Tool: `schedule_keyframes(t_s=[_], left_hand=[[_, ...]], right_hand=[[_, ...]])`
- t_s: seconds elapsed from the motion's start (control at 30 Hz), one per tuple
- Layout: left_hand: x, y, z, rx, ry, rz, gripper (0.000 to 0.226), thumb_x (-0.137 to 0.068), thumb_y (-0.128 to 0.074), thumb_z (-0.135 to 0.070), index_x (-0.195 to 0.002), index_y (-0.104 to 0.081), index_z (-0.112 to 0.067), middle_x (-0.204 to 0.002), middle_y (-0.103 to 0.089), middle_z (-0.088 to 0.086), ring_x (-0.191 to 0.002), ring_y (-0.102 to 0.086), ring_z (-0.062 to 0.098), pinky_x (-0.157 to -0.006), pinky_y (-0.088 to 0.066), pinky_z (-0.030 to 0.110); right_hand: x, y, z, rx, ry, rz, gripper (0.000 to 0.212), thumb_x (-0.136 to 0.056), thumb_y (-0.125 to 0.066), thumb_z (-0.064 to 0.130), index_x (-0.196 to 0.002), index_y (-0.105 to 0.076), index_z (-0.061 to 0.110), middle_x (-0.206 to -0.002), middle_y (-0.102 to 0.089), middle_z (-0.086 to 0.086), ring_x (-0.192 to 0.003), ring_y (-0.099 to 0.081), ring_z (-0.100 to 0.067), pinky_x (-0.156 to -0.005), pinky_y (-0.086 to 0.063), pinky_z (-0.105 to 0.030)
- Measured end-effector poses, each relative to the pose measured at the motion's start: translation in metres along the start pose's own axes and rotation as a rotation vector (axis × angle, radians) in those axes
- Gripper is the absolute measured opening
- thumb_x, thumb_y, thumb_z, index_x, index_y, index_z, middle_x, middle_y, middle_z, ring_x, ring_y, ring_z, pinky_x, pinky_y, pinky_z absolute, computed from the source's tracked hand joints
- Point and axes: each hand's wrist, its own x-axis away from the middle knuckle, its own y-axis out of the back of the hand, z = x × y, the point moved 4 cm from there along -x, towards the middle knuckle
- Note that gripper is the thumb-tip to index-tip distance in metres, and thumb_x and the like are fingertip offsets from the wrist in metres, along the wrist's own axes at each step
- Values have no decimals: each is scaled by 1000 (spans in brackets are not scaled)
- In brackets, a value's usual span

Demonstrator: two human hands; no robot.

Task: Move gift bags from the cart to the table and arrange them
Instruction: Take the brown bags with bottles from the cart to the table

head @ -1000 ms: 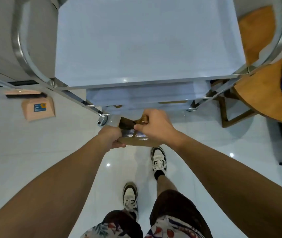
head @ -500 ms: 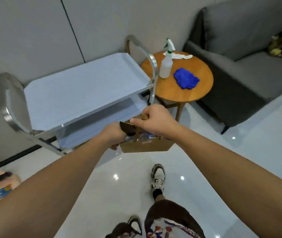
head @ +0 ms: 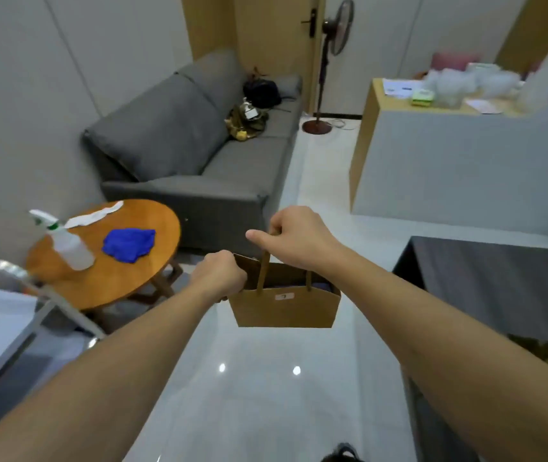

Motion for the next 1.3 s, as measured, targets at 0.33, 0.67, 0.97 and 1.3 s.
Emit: schedule_keyframes(t_s=[0.33,0.67,0.97,1.3], left_hand=[[-45,-138,-309,-263,-437,159,8,-92,-58,-21,-97,-61,-16,-82,-67,5,-73,-67,21,-69,-61,32],[-78,-262,-512,-535,-768,325,8,-85,-57,-16,-92,-61,-14,-87,-66,7,-80,-68,24,-75,-61,34],[-131,-306,-656,-650,-1154,448,9,-89,-56,-21,-94,-60,-14,-86,-60,4,-80,-63,22,-73,-59,34],[-140,-352,-765,-585,-1305,561,27,-85,-62,-25,-111,-60,-16,-94,-58,5,-84,-57,26,-71,-51,34]], right_hand=[[46,164,-245,22,-430,-240,34,-93,-63,44,-73,-56,17,-71,-62,-2,-72,-62,-18,-67,-54,-36],[70,239,-417,-16,-813,-425,39,-94,-64,32,-66,-40,17,-60,-46,0,-58,-44,-16,-53,-38,-32],[39,294,-500,-38,-1109,-585,31,-94,-64,38,-84,-64,8,-76,-65,-9,-70,-61,-22,-63,-52,-39],[27,352,-592,-32,-1282,-701,25,-94,-64,37,-85,-62,13,-78,-64,-5,-71,-61,-19,-66,-56,-40]])
